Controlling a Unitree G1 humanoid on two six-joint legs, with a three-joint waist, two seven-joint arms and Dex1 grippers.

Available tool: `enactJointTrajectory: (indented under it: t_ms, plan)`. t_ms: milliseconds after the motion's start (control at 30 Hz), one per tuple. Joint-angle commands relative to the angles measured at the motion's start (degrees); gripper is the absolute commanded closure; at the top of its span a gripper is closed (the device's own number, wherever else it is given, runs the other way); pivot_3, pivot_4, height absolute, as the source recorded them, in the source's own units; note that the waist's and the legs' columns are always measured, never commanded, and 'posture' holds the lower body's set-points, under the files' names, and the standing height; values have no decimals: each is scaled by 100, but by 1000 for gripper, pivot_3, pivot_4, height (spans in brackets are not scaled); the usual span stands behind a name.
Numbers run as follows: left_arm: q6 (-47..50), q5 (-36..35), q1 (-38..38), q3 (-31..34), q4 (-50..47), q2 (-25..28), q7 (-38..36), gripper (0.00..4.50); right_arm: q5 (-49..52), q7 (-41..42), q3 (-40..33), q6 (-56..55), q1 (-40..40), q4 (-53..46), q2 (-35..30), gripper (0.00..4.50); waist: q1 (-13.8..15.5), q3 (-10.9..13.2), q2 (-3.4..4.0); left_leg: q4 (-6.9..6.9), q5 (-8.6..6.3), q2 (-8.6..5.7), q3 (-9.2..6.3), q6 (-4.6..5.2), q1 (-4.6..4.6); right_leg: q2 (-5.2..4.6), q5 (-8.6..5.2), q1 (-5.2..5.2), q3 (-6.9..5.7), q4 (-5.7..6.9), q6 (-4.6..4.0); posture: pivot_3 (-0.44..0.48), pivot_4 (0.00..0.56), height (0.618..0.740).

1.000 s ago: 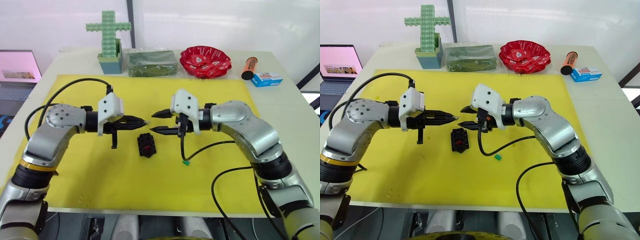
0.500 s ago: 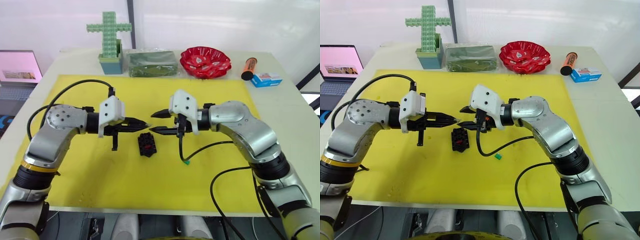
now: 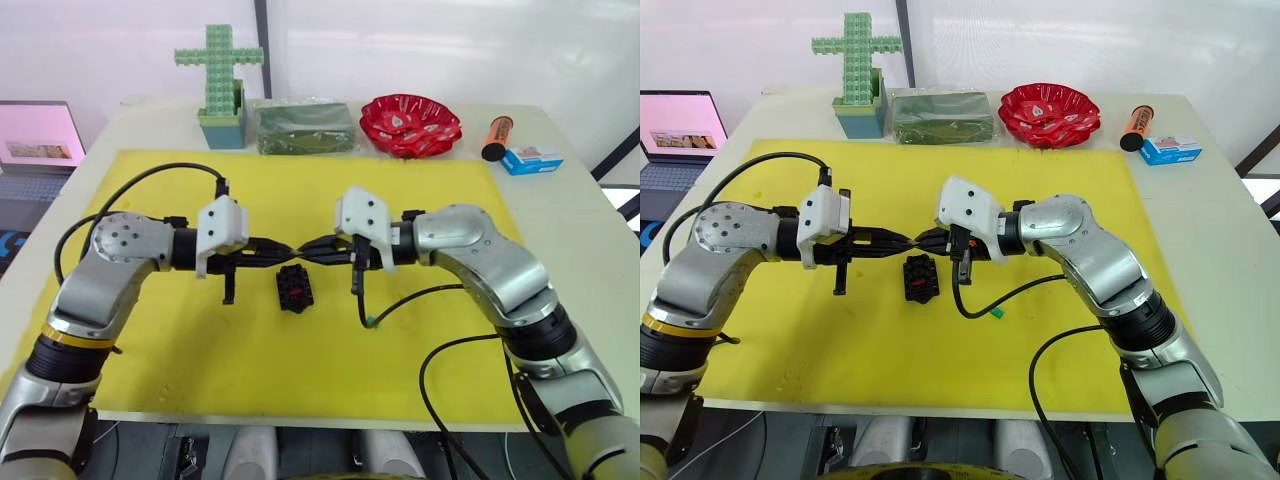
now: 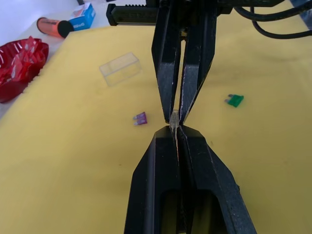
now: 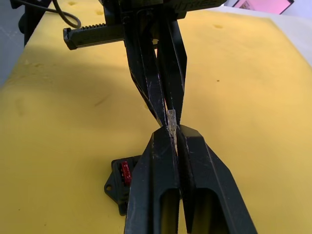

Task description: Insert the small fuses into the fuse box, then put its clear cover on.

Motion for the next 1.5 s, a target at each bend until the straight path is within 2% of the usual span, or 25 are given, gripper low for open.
enactJointTrajectory:
  t_ms: [33,167,267,300,433,600,633,733,833,900,1067,1200,1367,1500]
  plan:
    - [-106,-23,46,90,-167,28,-88,4500,64,15,-195,-49,-83,-95,10,4488,2,0,0,0,0,0,0,0,0,0,0,0,0,0,0,0,150,740]
    - [-163,-18,128,126,-150,1,-77,4500,155,136,-209,48,-179,-109,-18,4488,1,0,0,2,0,0,0,0,0,0,0,1,0,2,0,0,150,740]
    - [-215,-95,299,273,-156,-28,-1,3817,163,319,-128,115,-310,-110,-102,4500,-4,-1,1,3,0,0,0,0,0,0,1,1,0,3,1,0,150,740]
    - [-235,-103,334,299,-161,-32,3,3473,162,343,-117,130,-330,-108,-113,4500,-8,-1,0,3,0,0,0,0,0,0,1,0,0,4,1,0,150,740]
    - [264,-585,1371,975,-526,-102,530,2056,113,631,141,235,-639,-11,-189,4500,-53,-2,1,1,-1,8,4,1,7,2,1,-1,2,7,1,0,150,740]
    - [272,-665,2598,1441,-1055,-385,1103,175,191,731,330,692,-907,164,-92,4500,-8,-2,1,1,-2,34,7,3,9,16,1,-1,0,7,-1,0,150,740]
    - [87,-547,2811,1437,-1105,-488,1190,44,135,701,390,756,-959,231,-66,4500,12,-2,1,1,-2,35,5,3,8,16,2,0,-2,8,-2,0,150,740]
    - [-333,-288,3146,1376,-1219,-962,1632,44,-323,529,642,419,-1031,413,-32,4500,17,-3,0,11,-2,36,7,3,10,16,5,6,-2,5,-17,0,150,740]
    - [-1025,-102,3296,1243,-1173,-1478,1749,44,-638,490,852,174,-1042,490,-26,4500,11,-4,-3,22,0,36,14,-1,10,13,3,10,0,-2,-42,0,150,740]
    - [-1257,424,3383,1023,-1080,-1495,1895,44,-708,515,906,135,-1033,508,4,4500,5,-6,-5,24,2,34,20,-2,11,12,5,10,3,-2,-44,0,150,740]
    - [-1490,208,3468,933,-880,-1919,2056,44,-815,585,1044,237,-1091,579,146,4500,-2,-7,-2,15,2,38,19,-2,11,20,14,4,3,-1,-28,0,150,740]
    - [-1860,498,3604,694,-553,-2215,2192,44,-806,618,1114,504,-1213,687,331,4500,-9,-8,-1,12,2,46,16,-2,14,29,15,3,1,1,-26,0,150,740]
    - [-1779,621,3729,475,-688,-2399,2521,44,-778,876,1207,695,-1269,632,254,4500,10,-8,-1,15,2,47,15,-2,13,29,15,5,1,1,-28,0,150,740]
    - [-1850,823,3550,326,-535,-2525,2747,44,-951,878,1312,568,-1232,801,271,4500,1,-8,-1,18,2,47,17,-2,13,28,15,6,2,1,-31,0,150,740]
